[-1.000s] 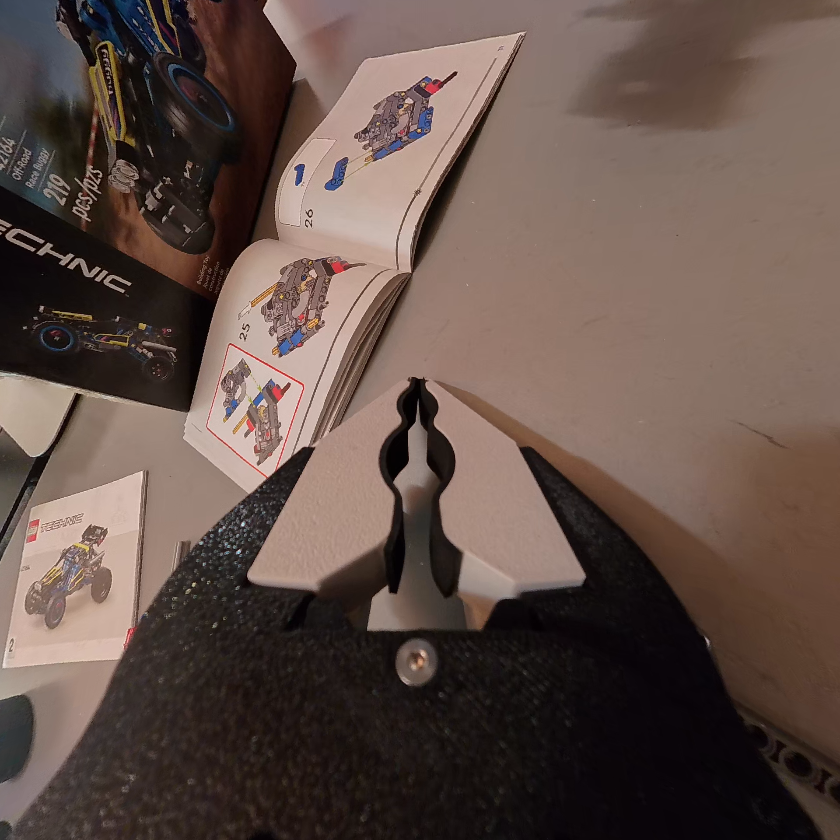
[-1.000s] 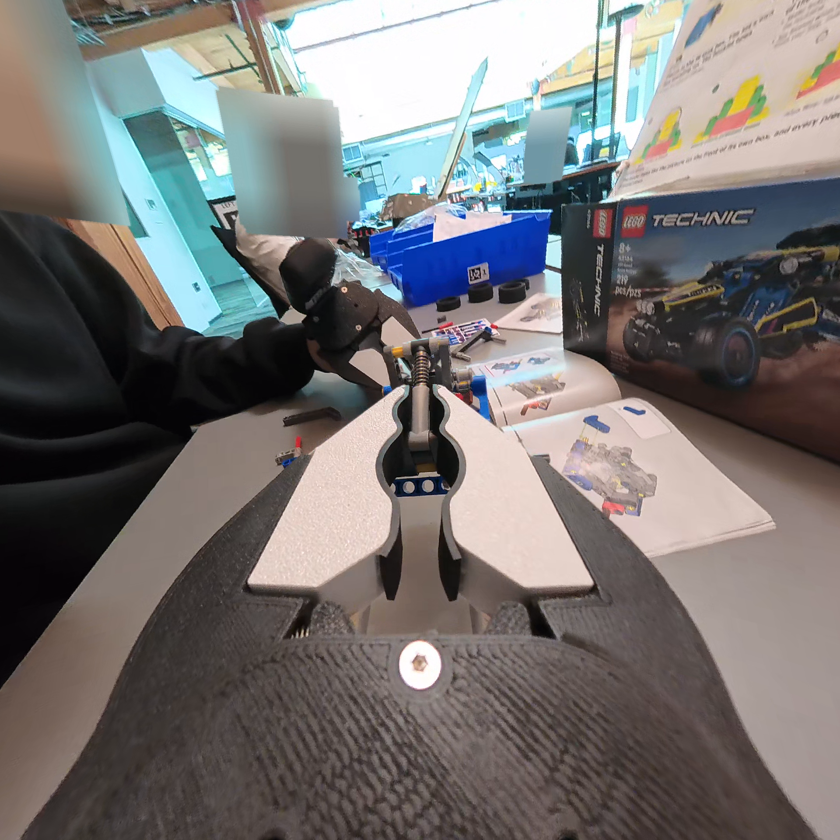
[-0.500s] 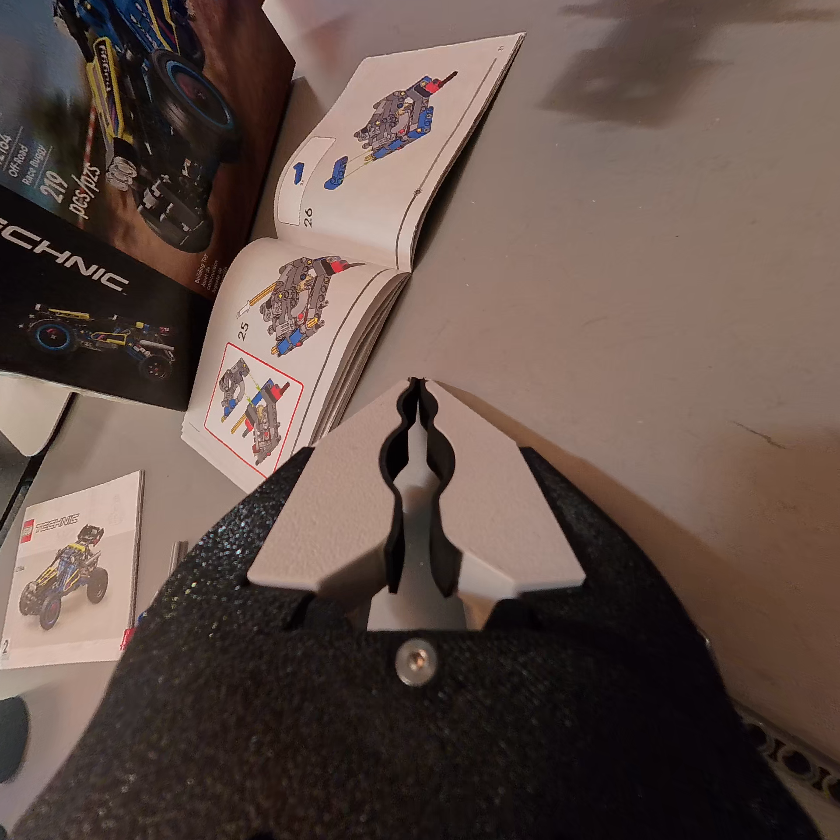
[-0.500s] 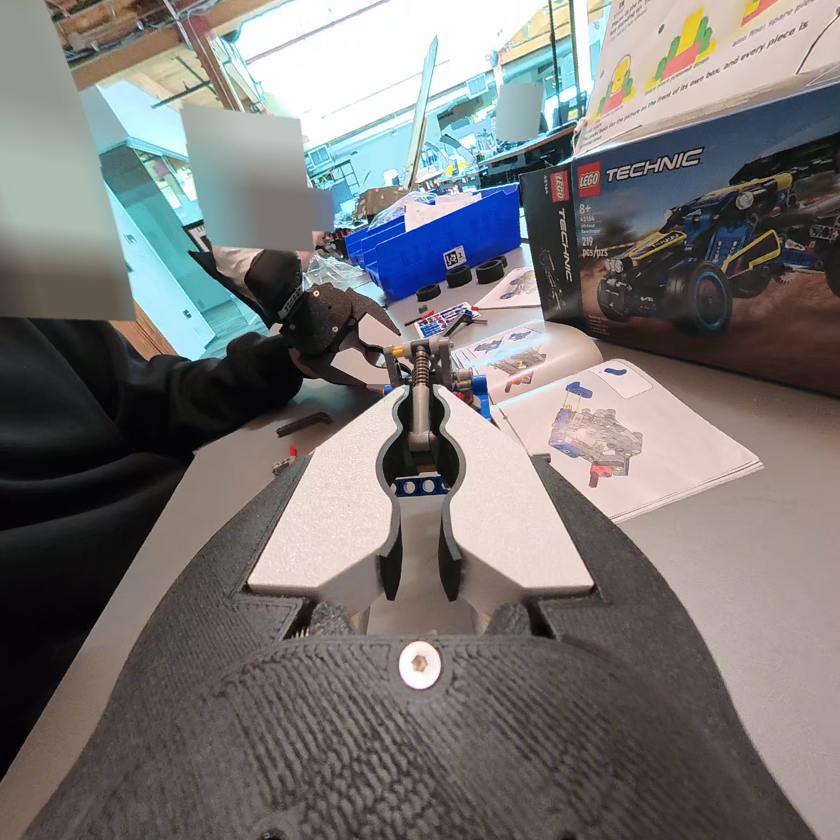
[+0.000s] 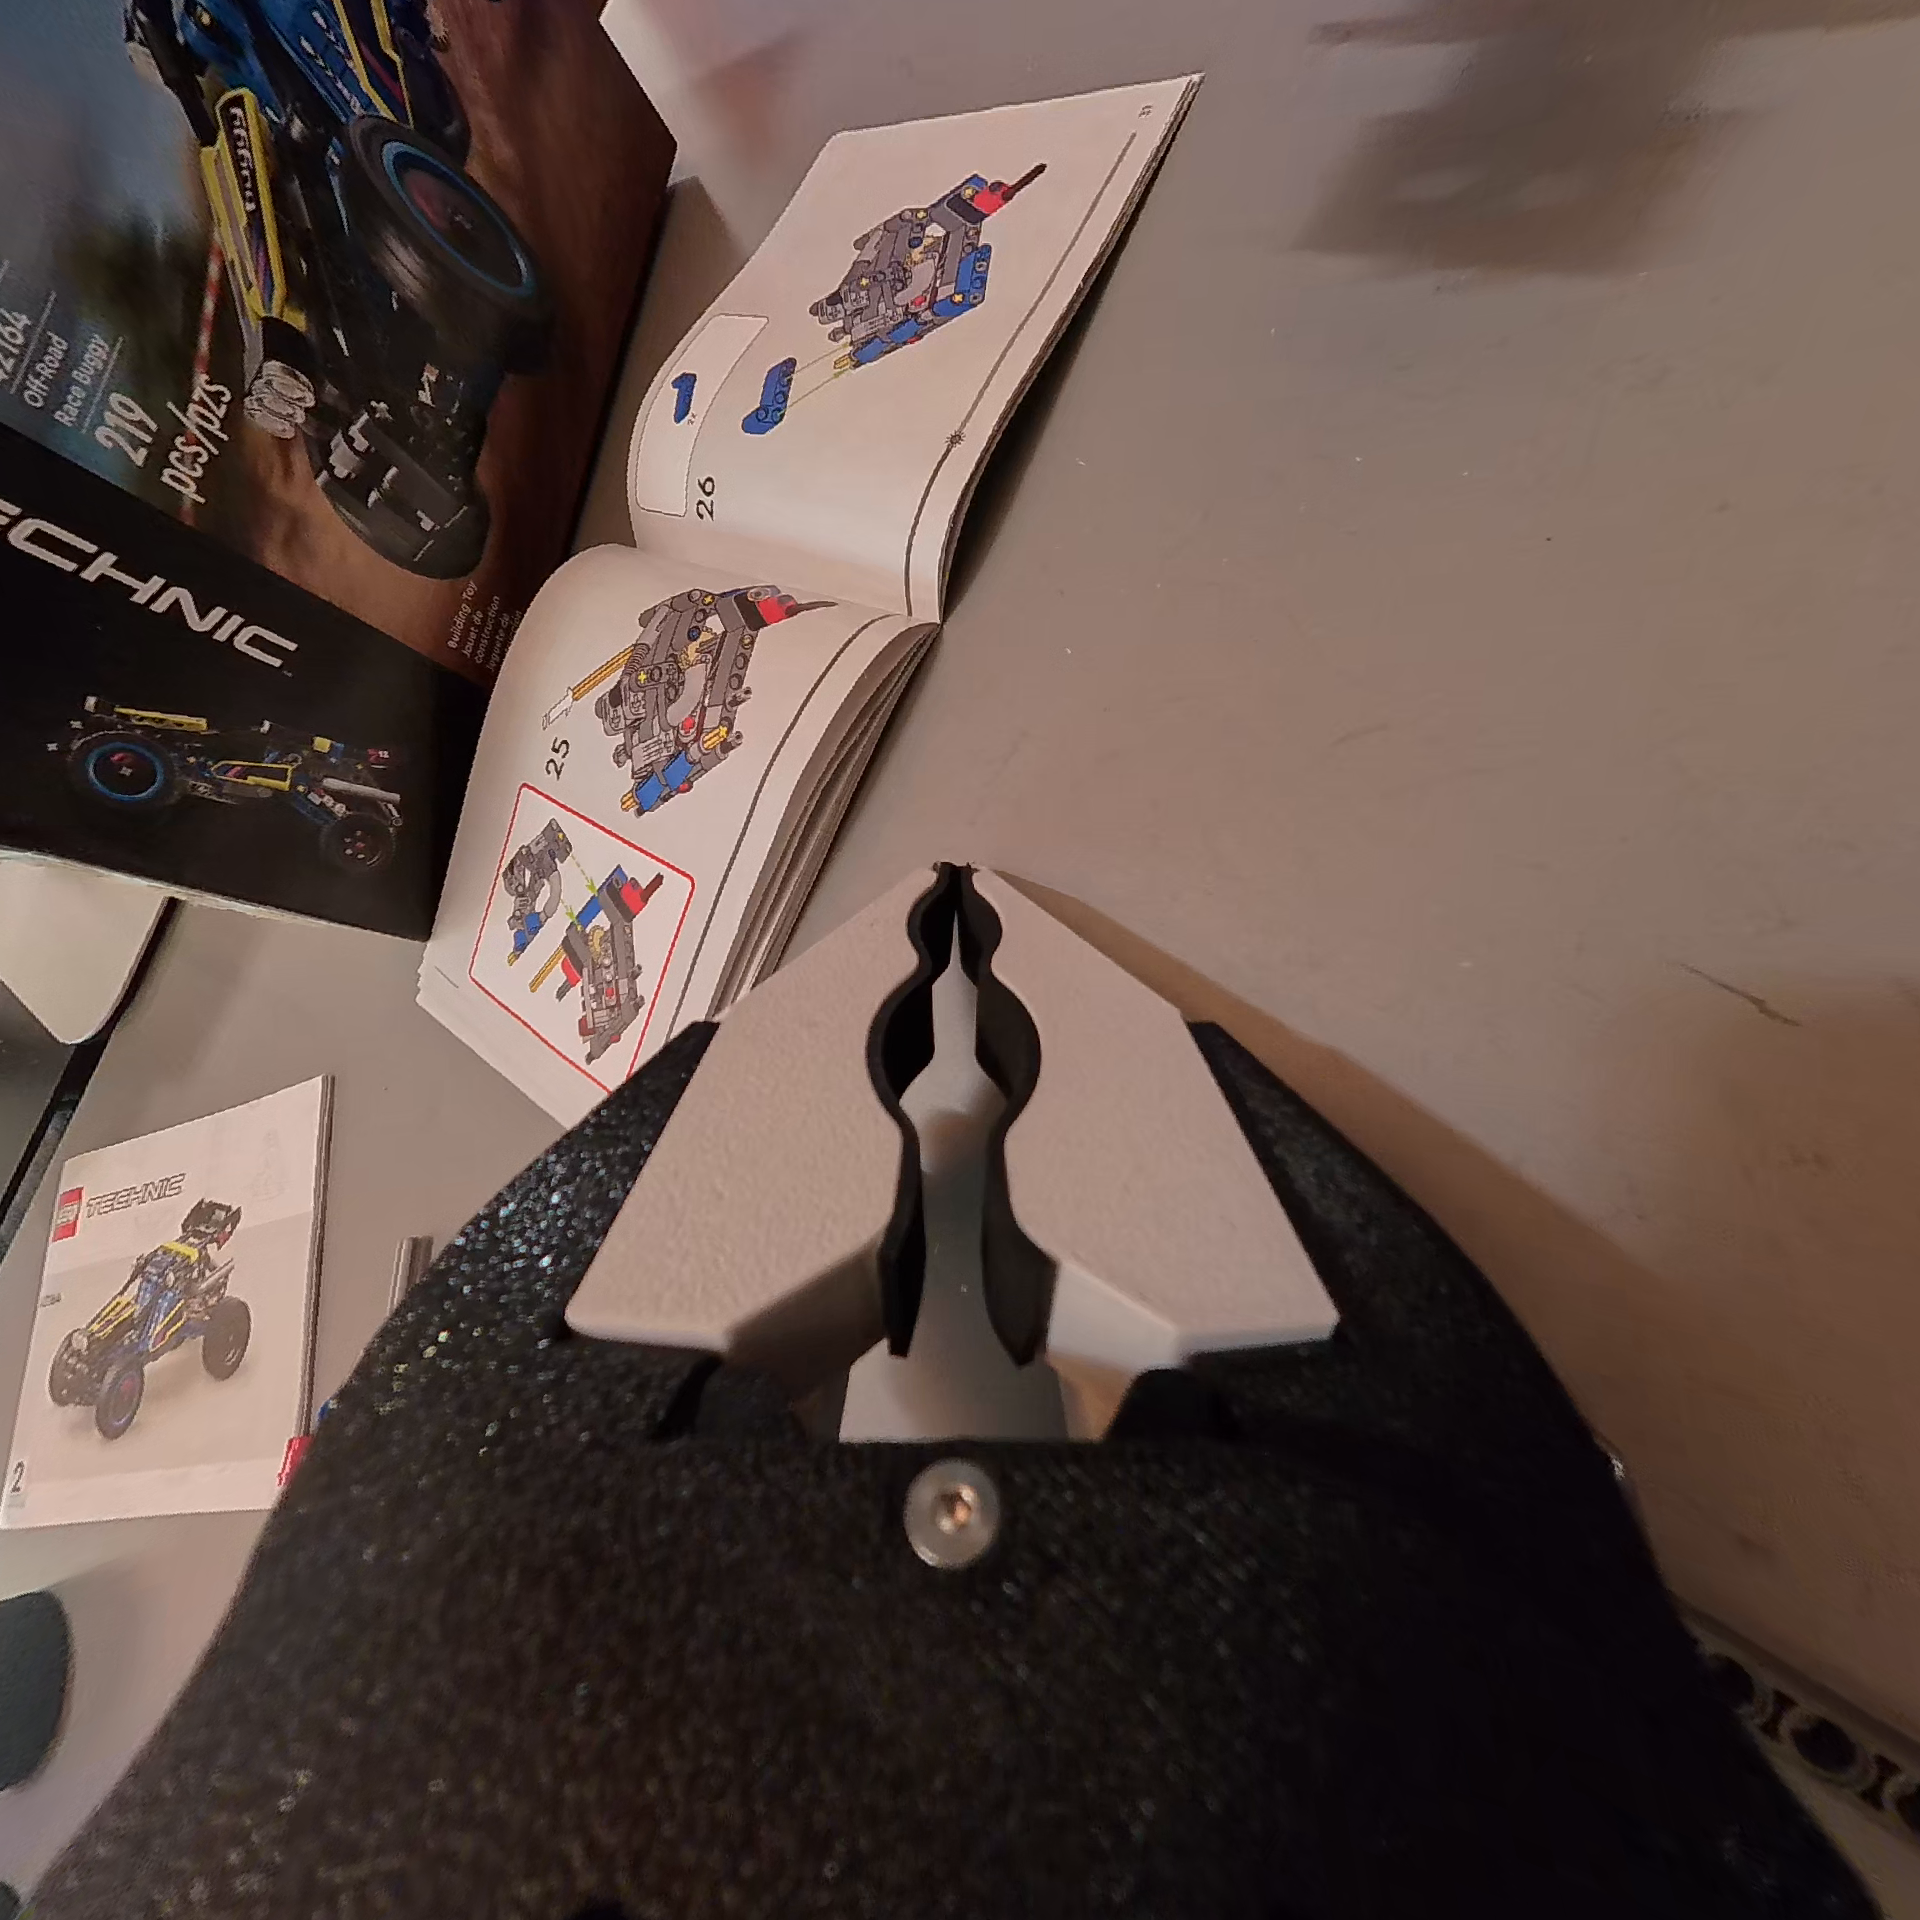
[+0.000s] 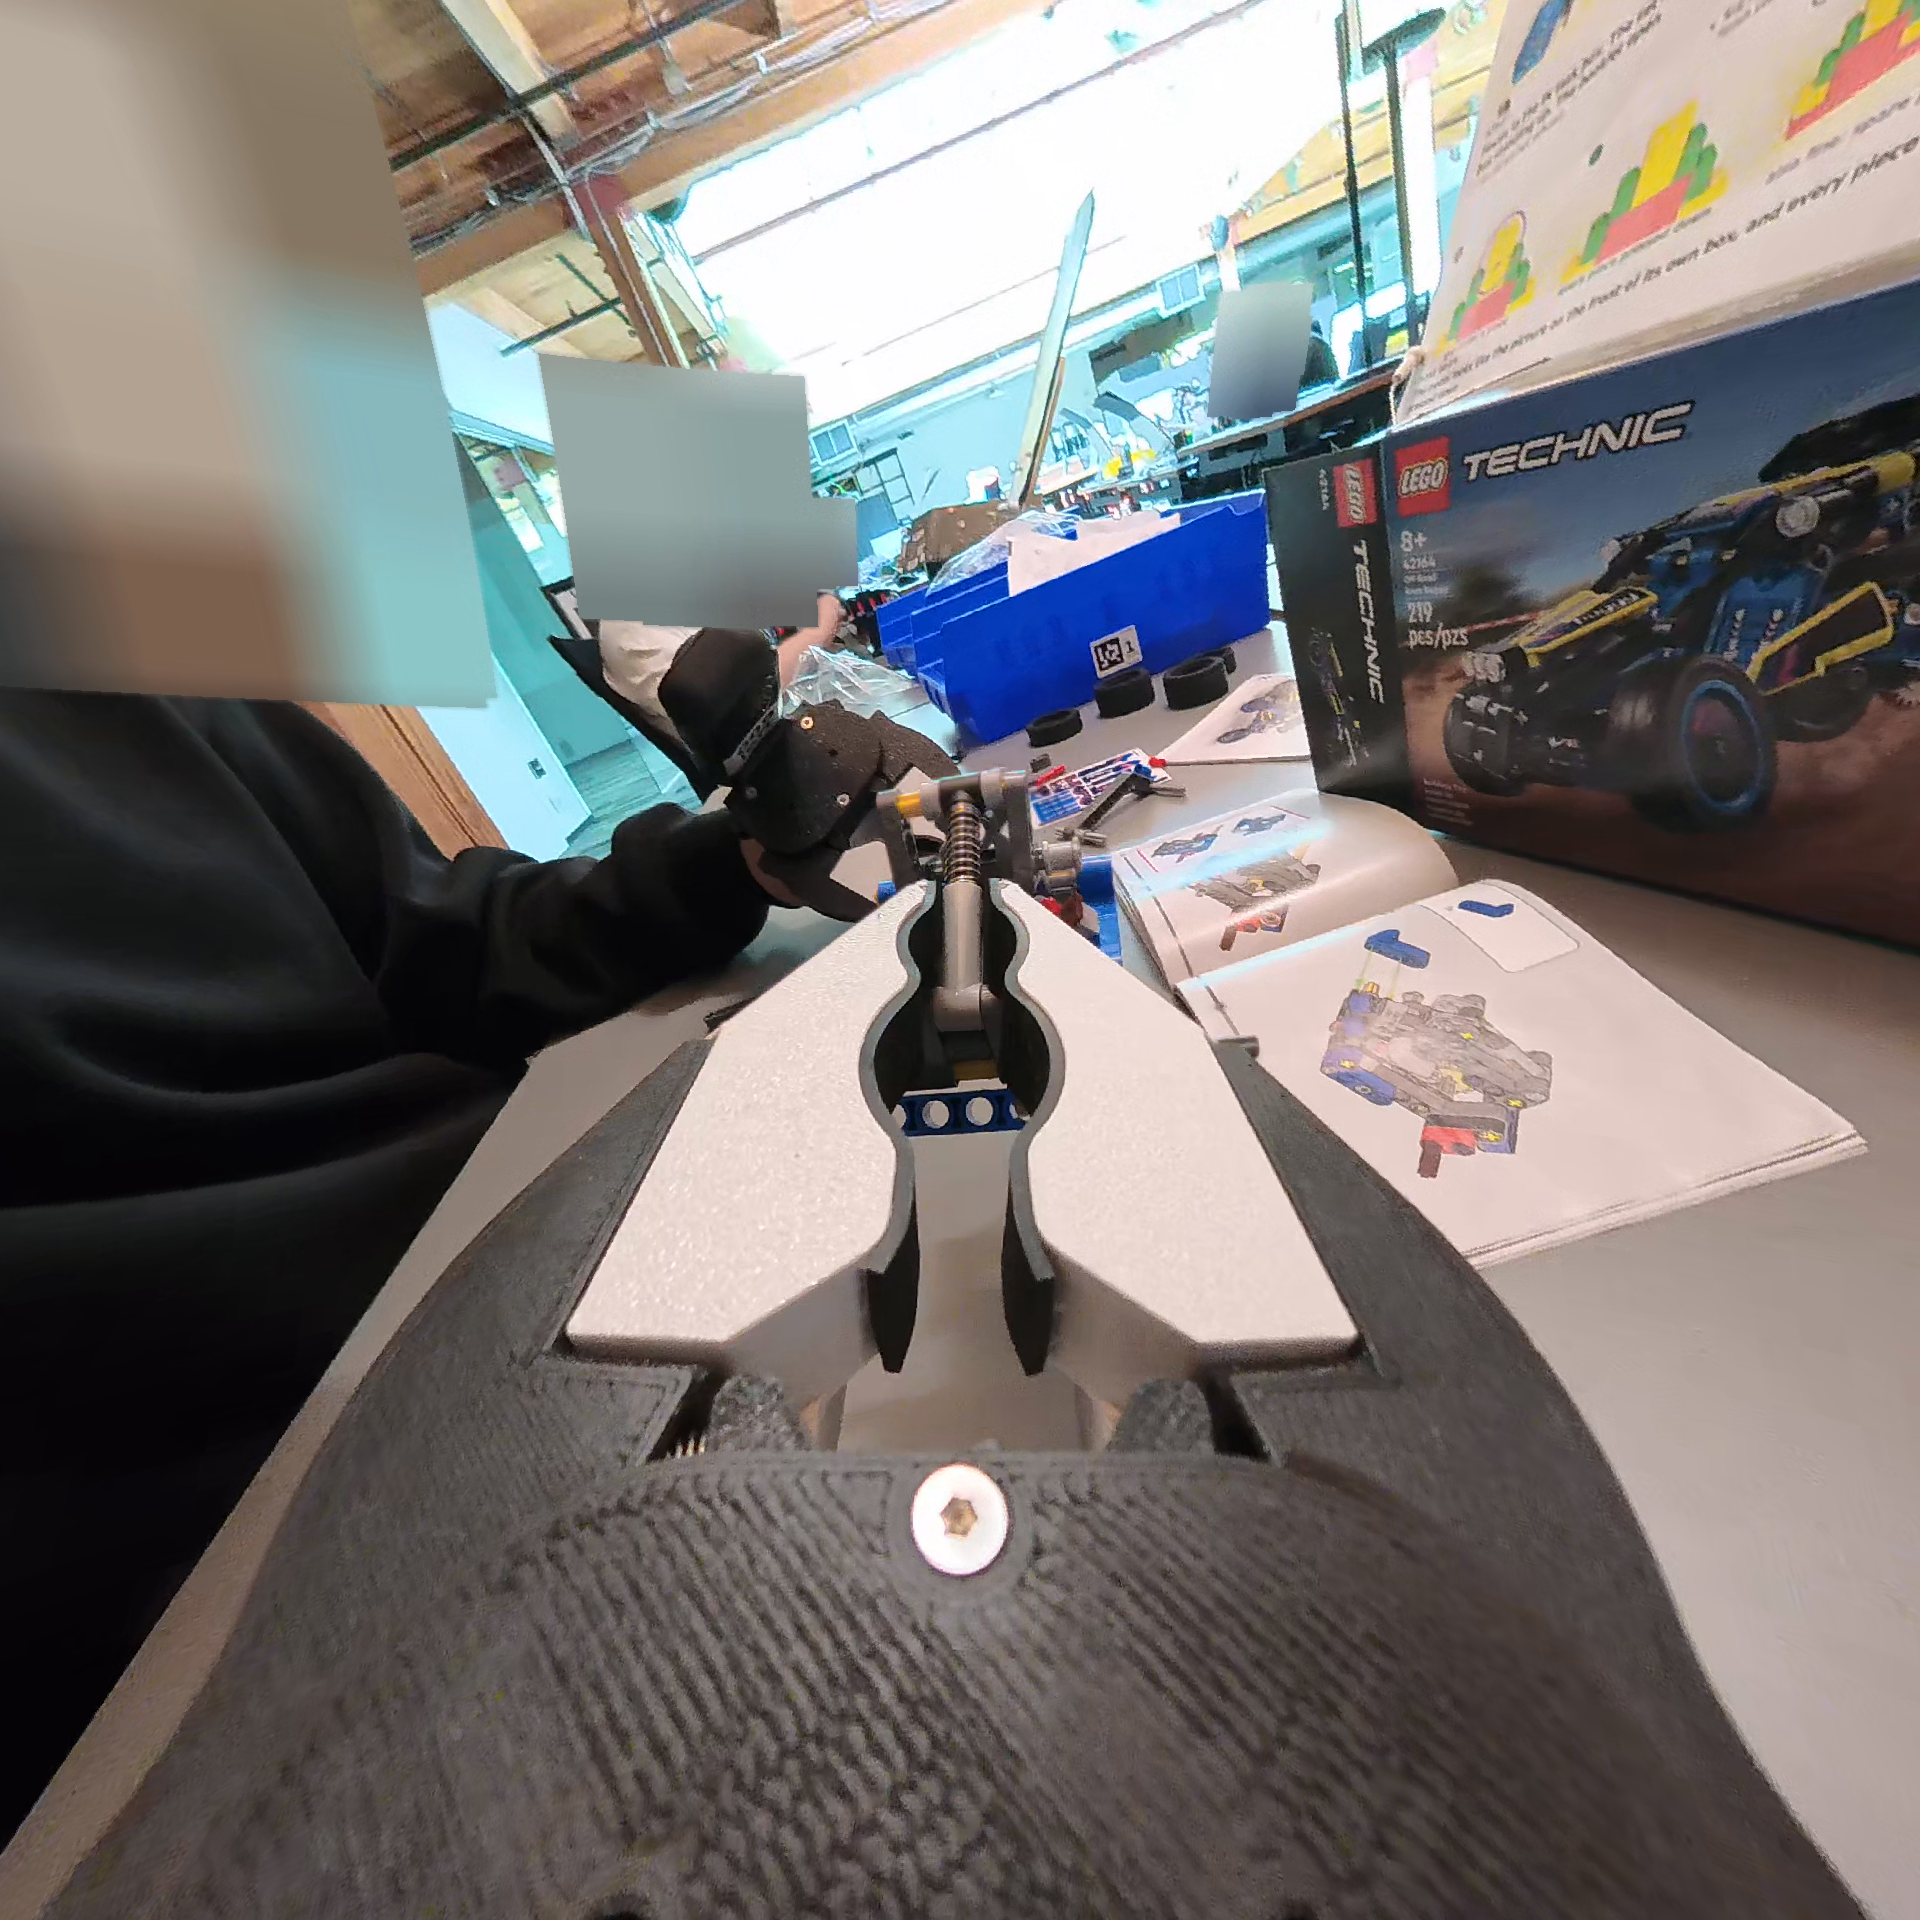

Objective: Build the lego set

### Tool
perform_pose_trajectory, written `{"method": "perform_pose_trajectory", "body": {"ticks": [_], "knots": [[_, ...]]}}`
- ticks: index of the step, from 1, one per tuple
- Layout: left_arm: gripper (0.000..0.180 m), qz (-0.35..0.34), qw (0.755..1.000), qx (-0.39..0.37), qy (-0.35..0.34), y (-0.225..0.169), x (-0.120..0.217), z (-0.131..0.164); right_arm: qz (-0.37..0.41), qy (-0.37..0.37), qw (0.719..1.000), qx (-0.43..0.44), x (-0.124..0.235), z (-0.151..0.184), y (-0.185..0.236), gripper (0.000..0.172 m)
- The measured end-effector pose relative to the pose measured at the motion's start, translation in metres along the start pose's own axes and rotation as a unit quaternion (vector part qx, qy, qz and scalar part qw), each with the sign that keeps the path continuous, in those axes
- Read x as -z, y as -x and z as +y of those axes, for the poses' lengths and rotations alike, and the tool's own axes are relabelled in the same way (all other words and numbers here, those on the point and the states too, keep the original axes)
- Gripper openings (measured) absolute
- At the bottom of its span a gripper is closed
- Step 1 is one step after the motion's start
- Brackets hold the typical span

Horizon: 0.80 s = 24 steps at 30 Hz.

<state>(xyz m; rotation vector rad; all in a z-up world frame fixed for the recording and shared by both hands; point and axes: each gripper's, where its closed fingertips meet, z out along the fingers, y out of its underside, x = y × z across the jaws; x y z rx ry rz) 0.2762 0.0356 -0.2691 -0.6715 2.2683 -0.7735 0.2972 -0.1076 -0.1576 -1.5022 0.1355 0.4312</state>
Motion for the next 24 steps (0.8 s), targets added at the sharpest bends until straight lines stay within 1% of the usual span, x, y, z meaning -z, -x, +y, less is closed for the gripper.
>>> {"method": "perform_pose_trajectory", "body": {"ticks": [7,14,24], "knots": [[0.0,-0.002,1.0,-0.003,0.0,0.0,0.0001,0.0,-0.023,-0.01,1.0,0.006,-0.0007,-0.0023,0.0072,0.004],[0.0,-0.003,1.0,-0.004,0.0,-0.0001,0.0001,-0.0001,-0.024,-0.019,0.999,-0.011,0.0011,-0.0043,0.0054,0.004],[0.0,-0.003,1.0,-0.004,0.0,-0.0001,0.0,-0.0001,-0.015,0.005,1.0,-0.003,-0.0045,0.0025,0.004,0.004]]}}
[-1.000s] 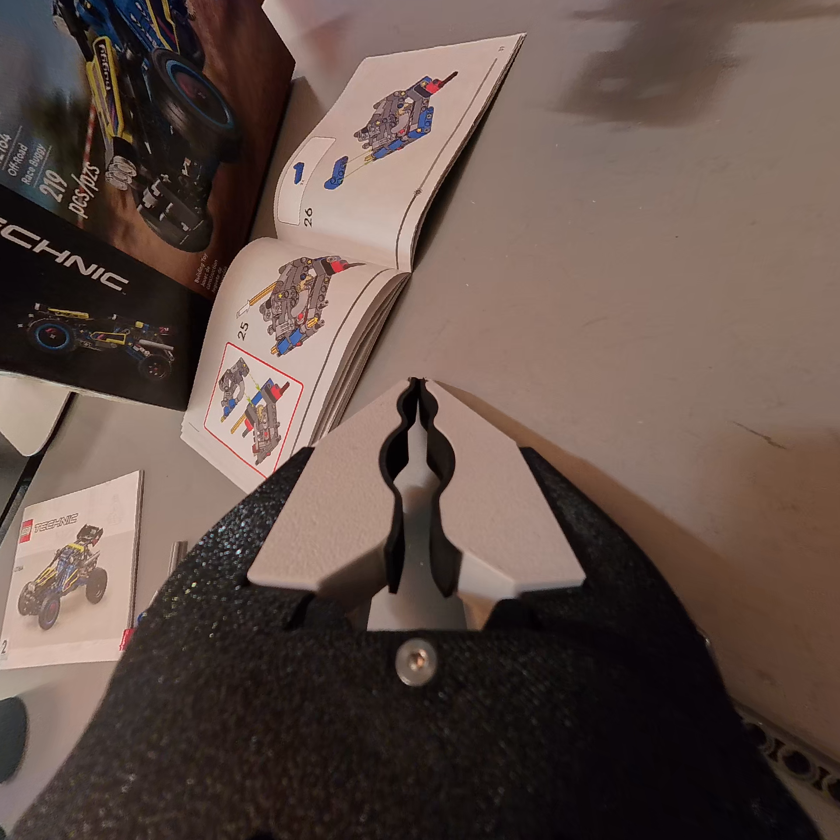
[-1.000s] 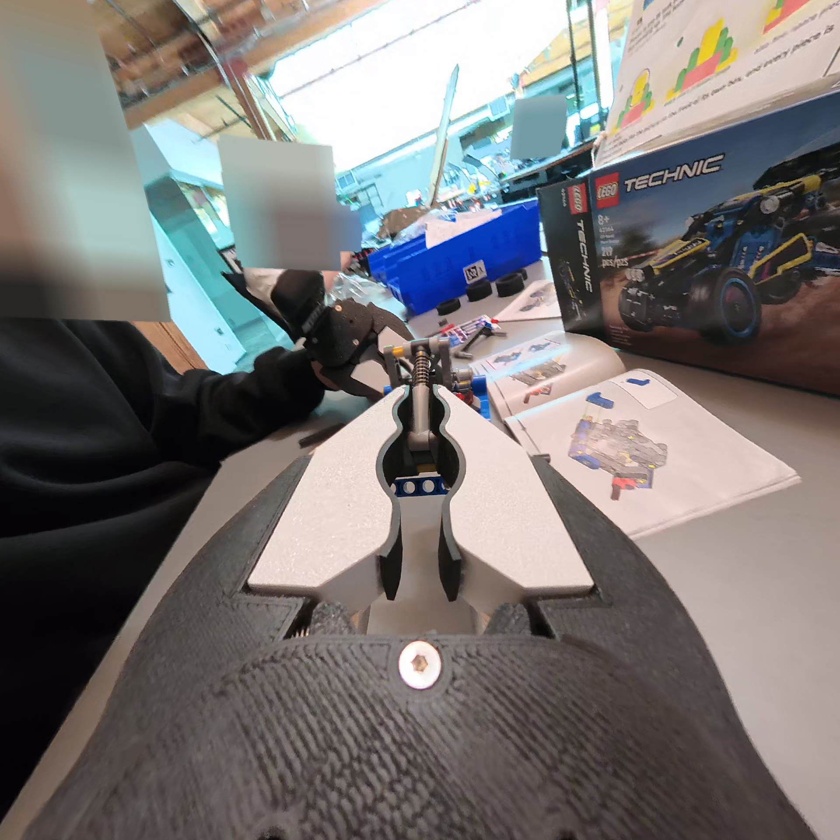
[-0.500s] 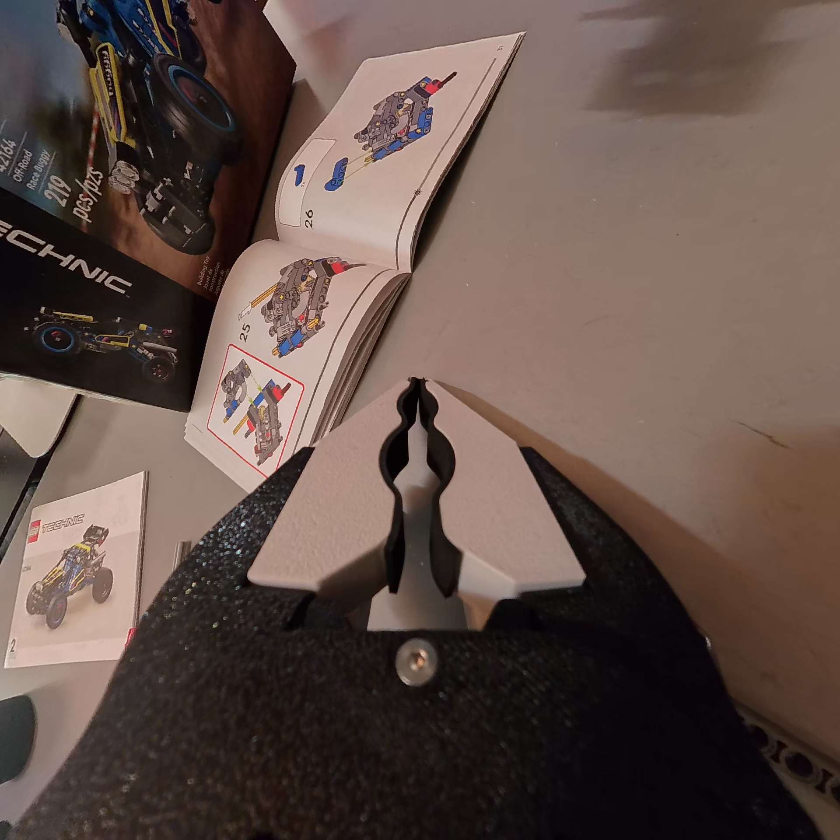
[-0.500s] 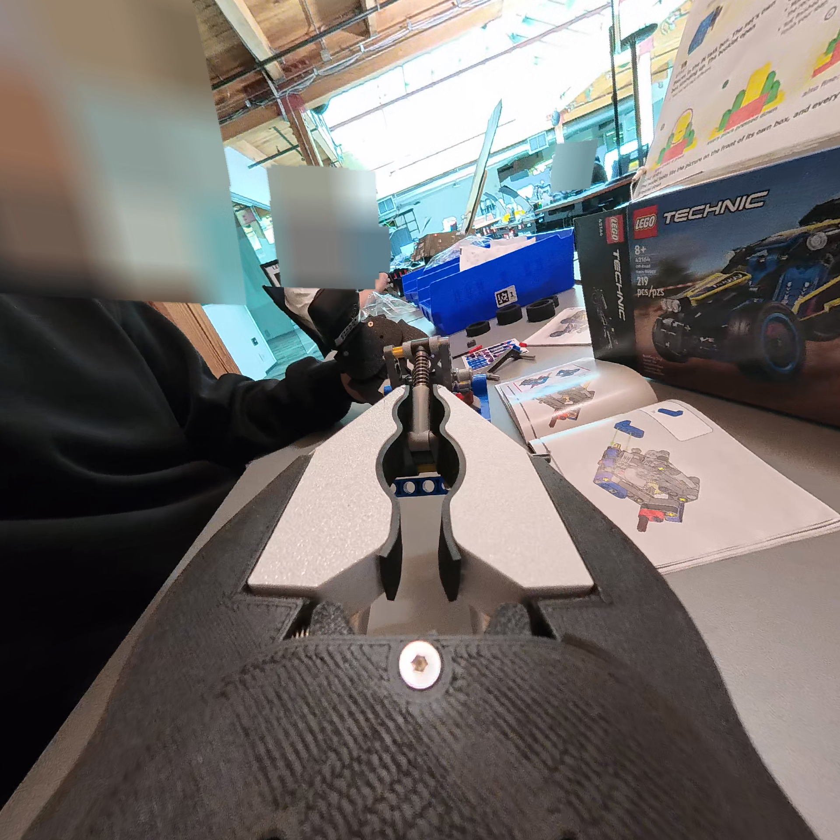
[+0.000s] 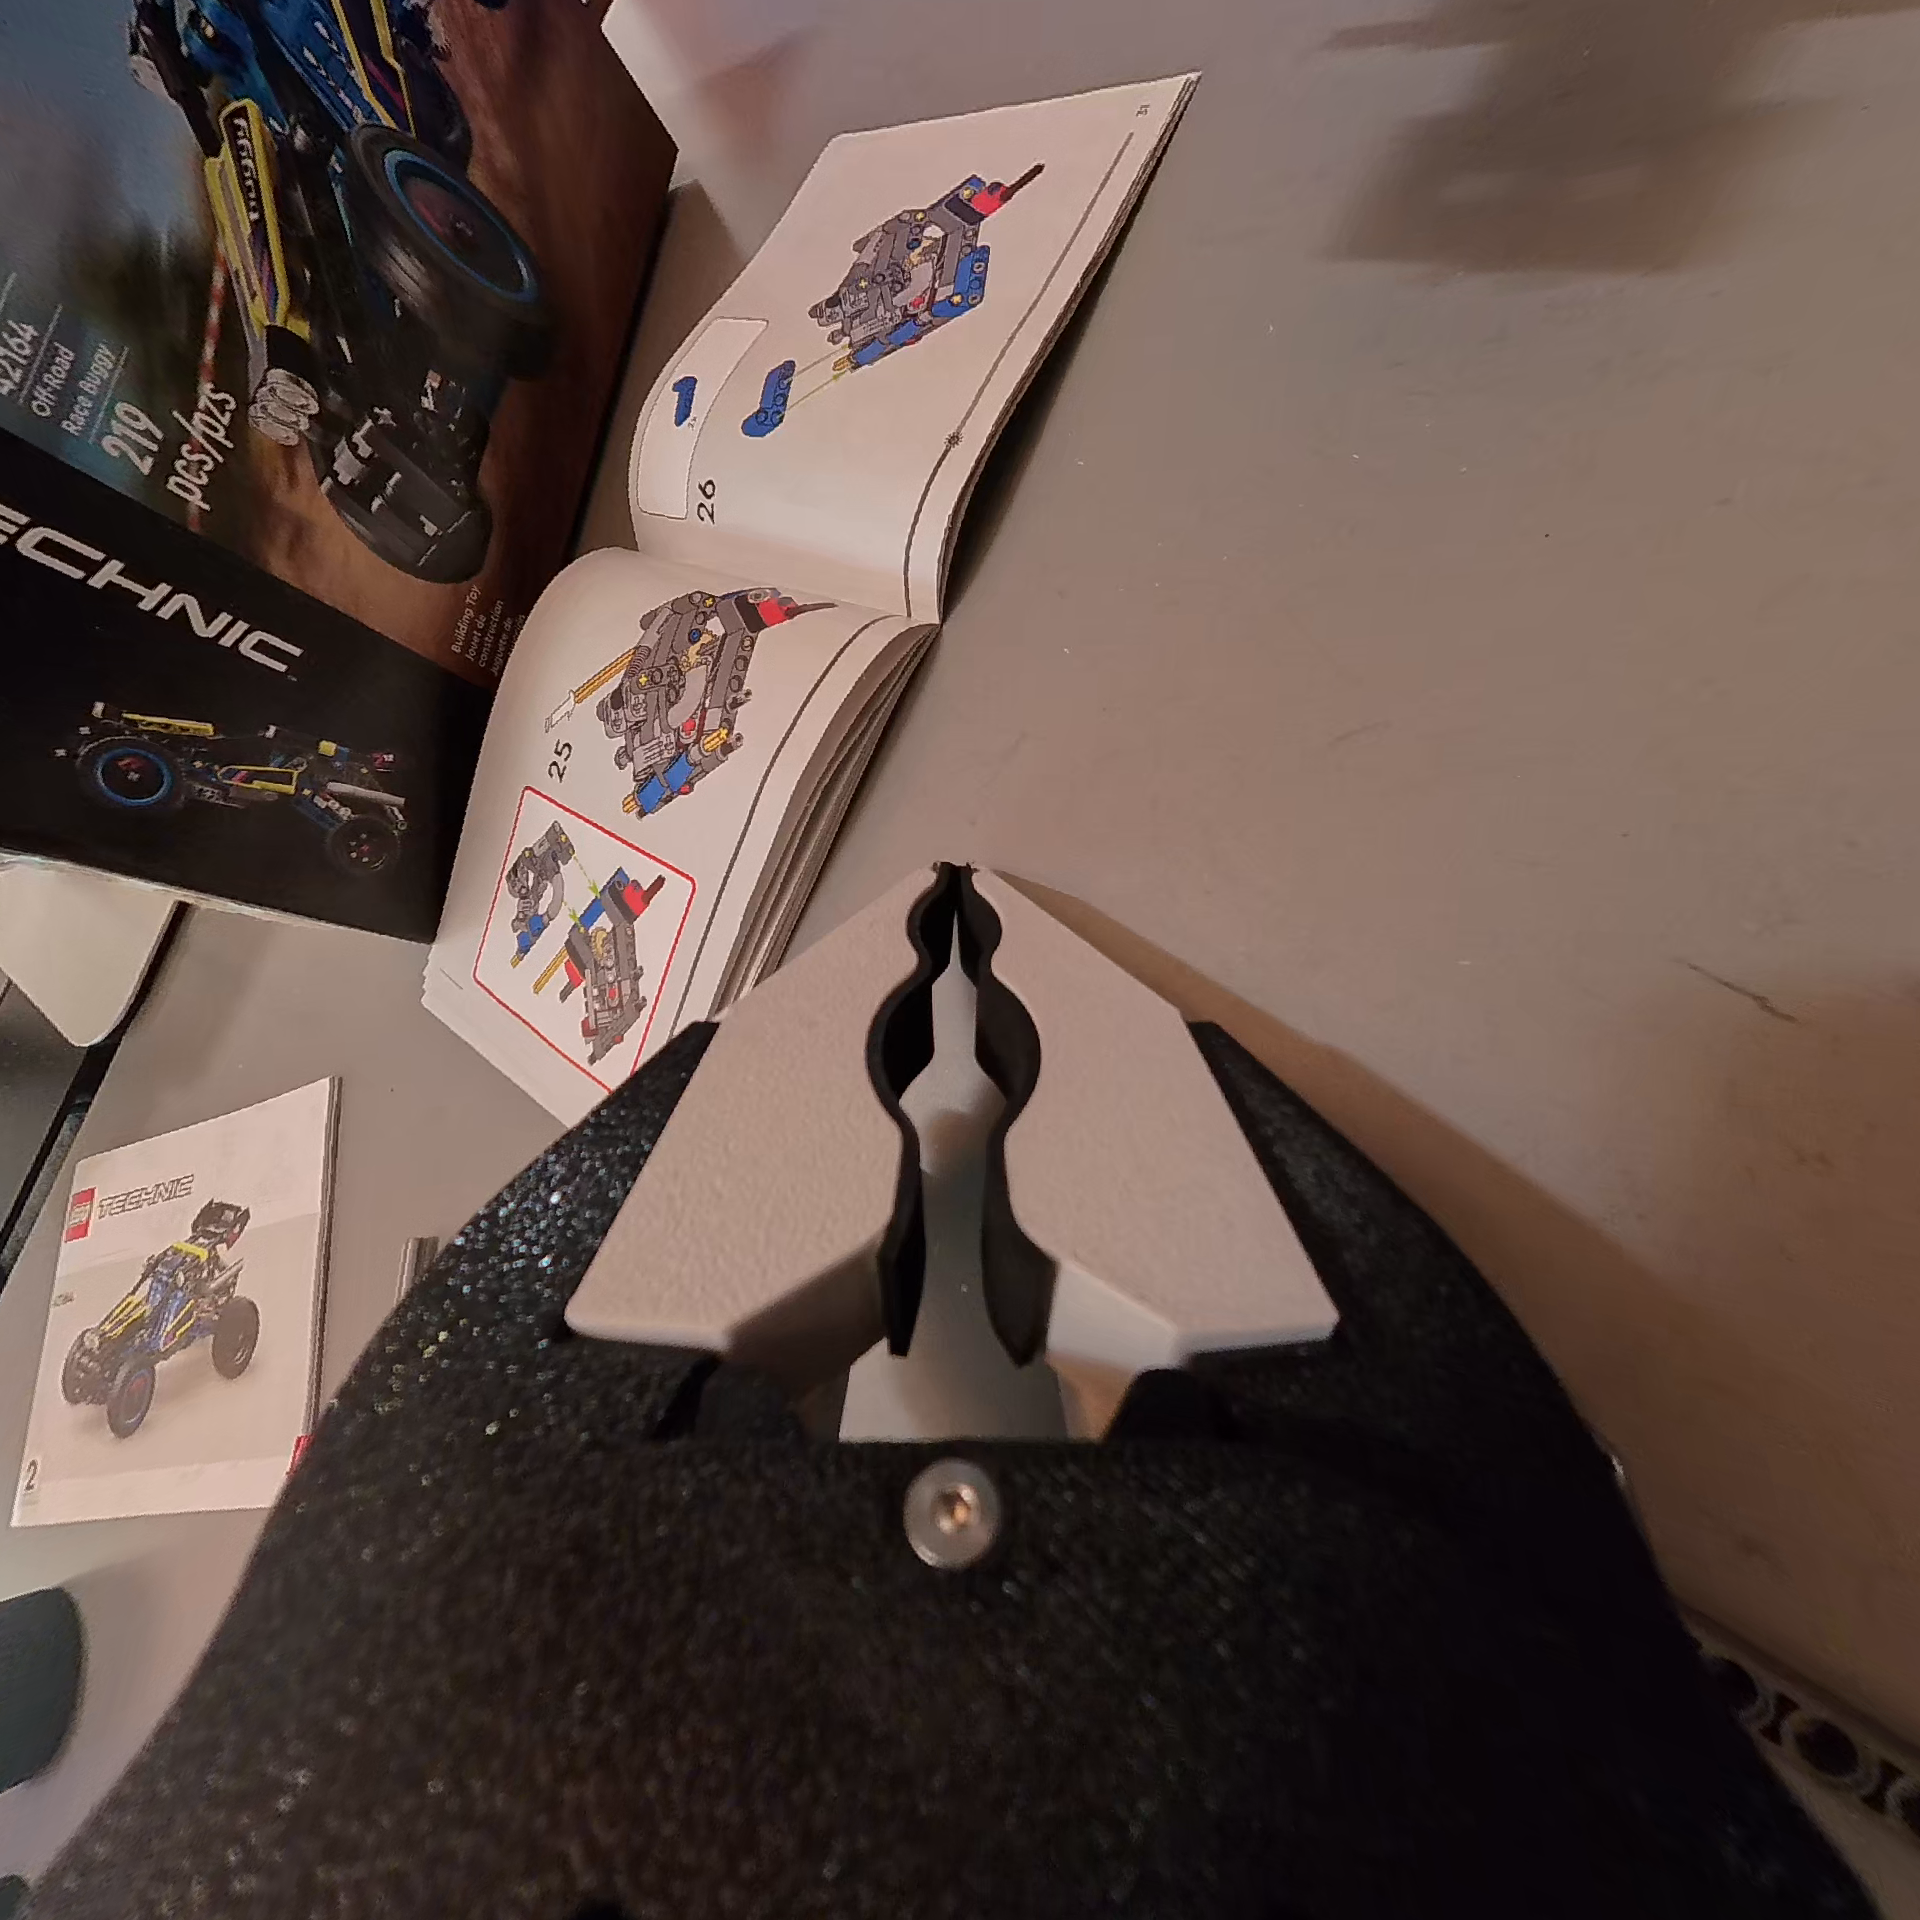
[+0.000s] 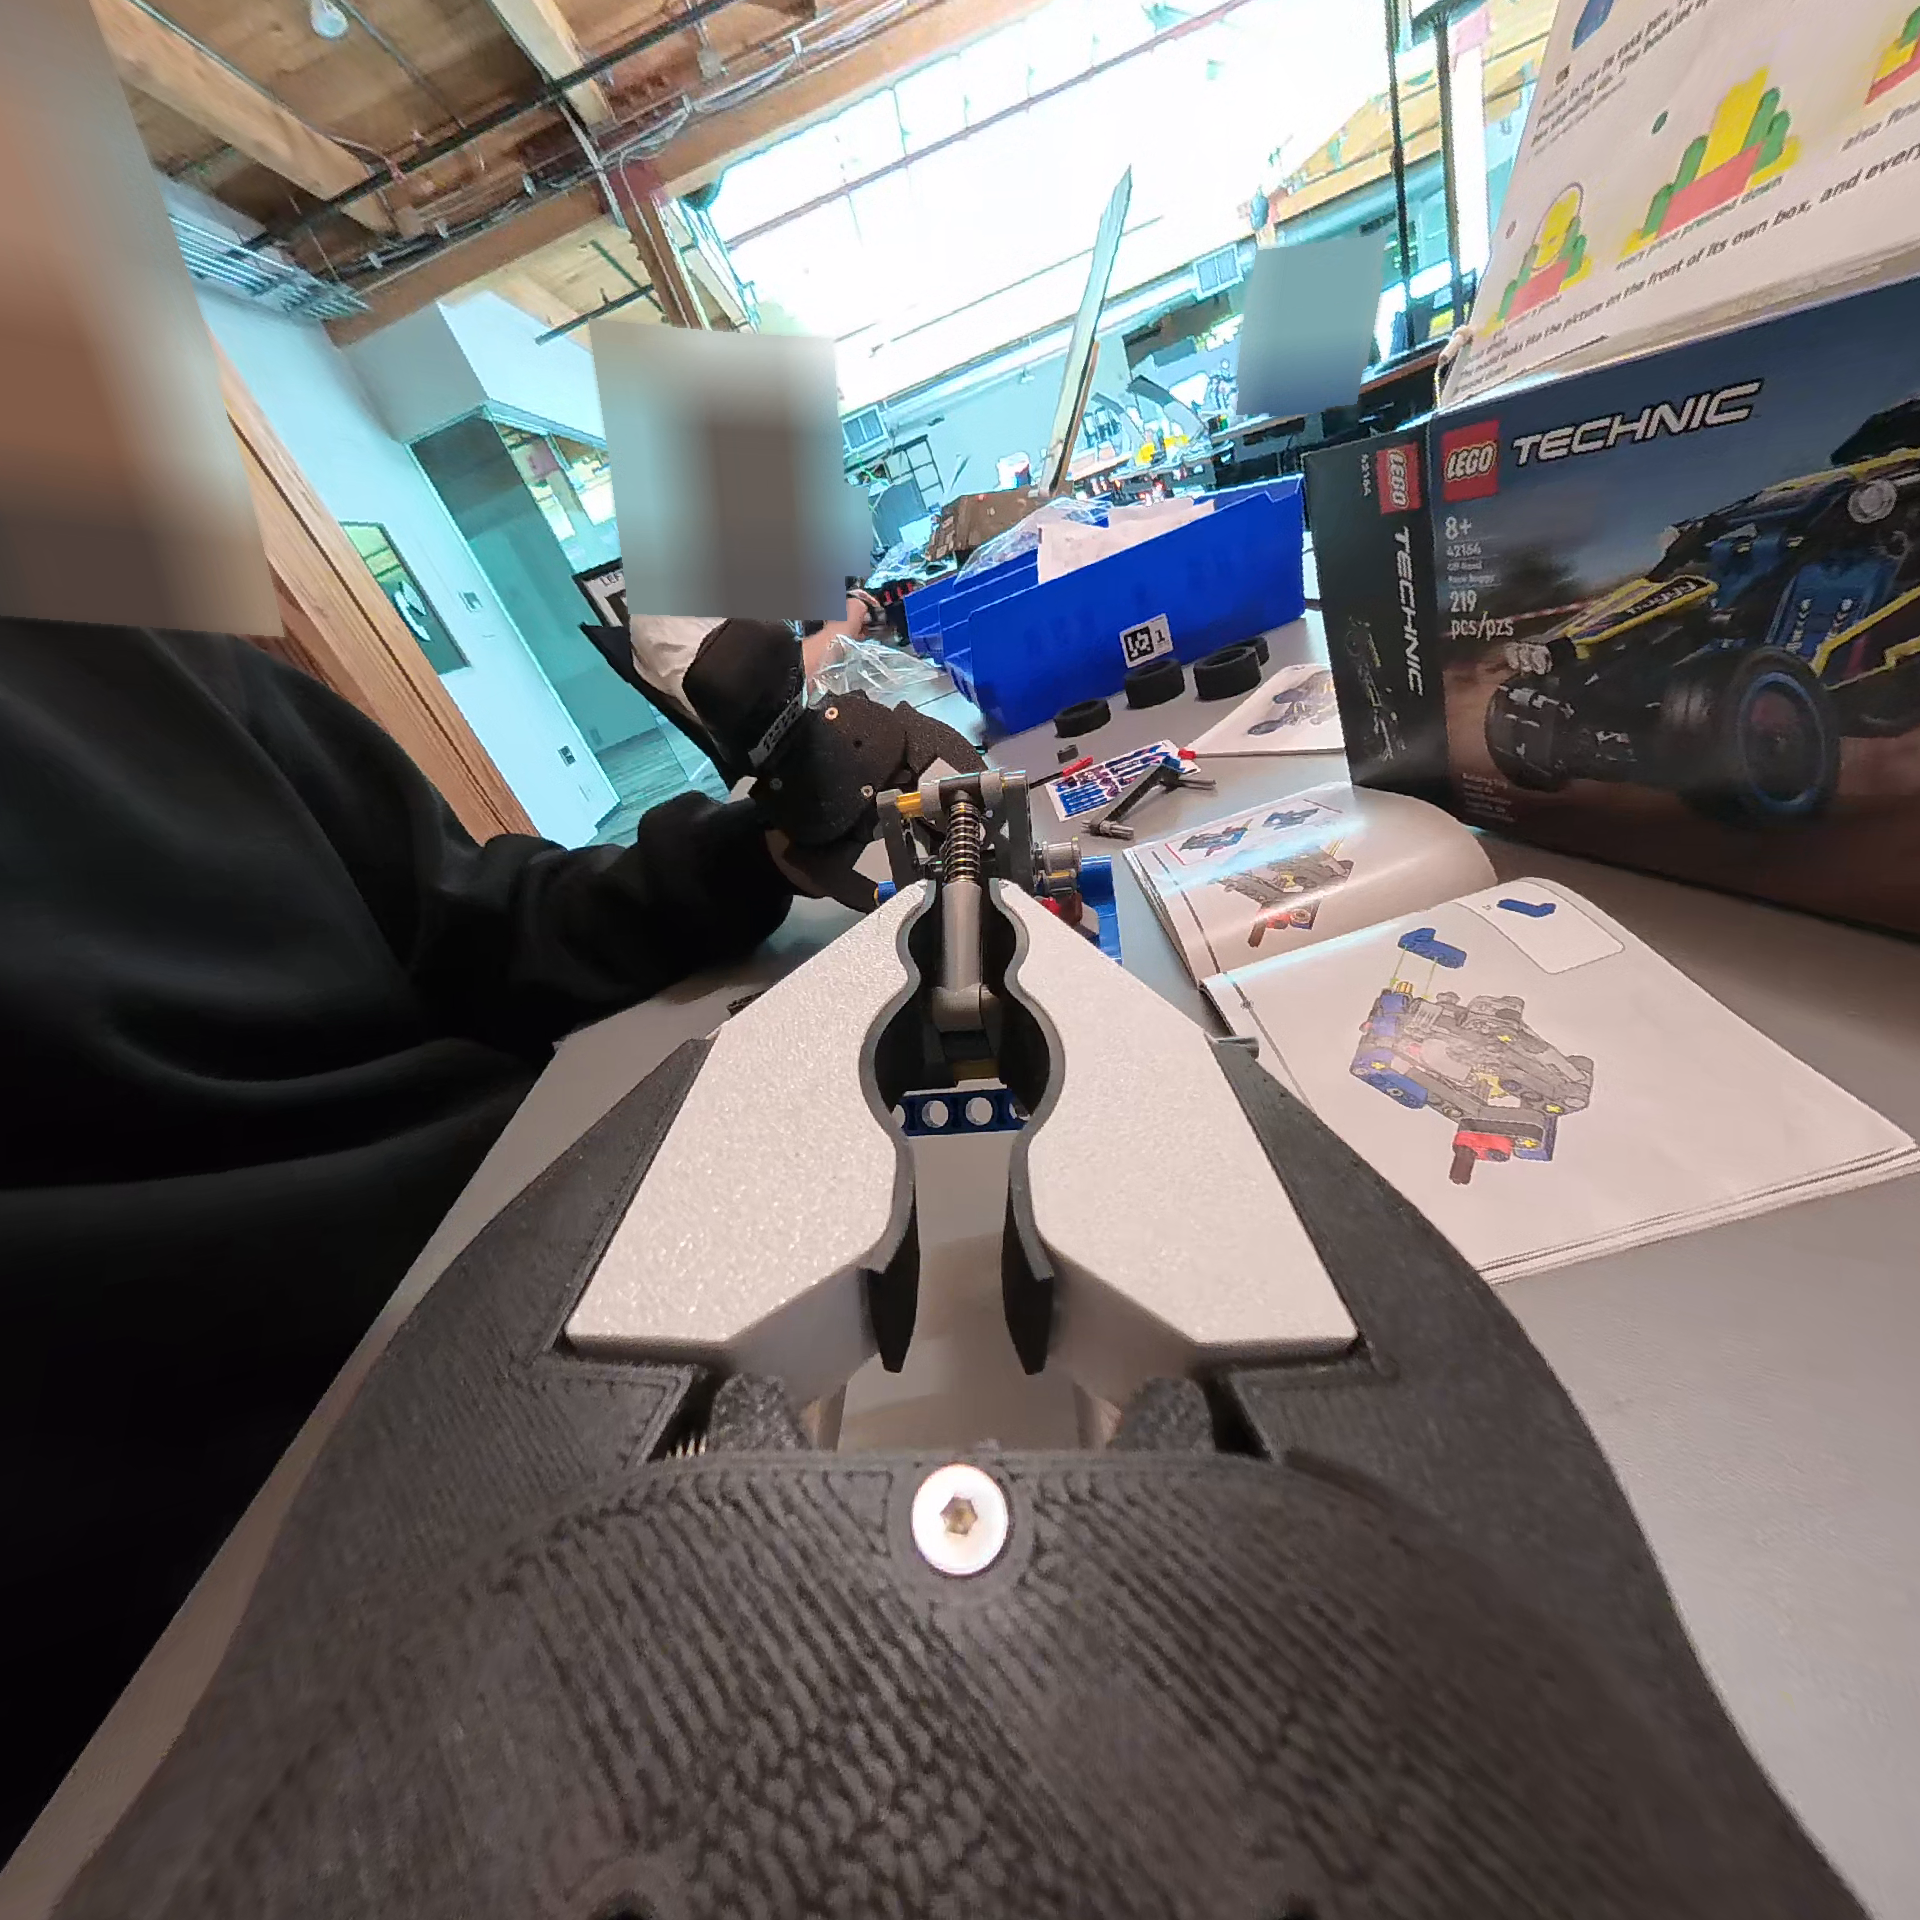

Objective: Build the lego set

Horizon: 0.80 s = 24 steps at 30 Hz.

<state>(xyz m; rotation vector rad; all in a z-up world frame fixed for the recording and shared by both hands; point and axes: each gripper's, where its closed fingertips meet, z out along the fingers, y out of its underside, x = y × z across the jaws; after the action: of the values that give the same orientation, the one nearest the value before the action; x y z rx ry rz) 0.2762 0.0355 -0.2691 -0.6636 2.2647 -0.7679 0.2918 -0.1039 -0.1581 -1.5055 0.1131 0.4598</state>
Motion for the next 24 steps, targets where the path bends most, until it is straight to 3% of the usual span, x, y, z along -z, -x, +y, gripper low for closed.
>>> {"method": "perform_pose_trajectory", "body": {"ticks": [24], "knots": [[0.0,0.001,1.0,0.002,0.0,0.0,0.0,0.0,0.002,0.026,0.999,-0.025,-0.0041,0.0099,-0.0016,0.004]]}}
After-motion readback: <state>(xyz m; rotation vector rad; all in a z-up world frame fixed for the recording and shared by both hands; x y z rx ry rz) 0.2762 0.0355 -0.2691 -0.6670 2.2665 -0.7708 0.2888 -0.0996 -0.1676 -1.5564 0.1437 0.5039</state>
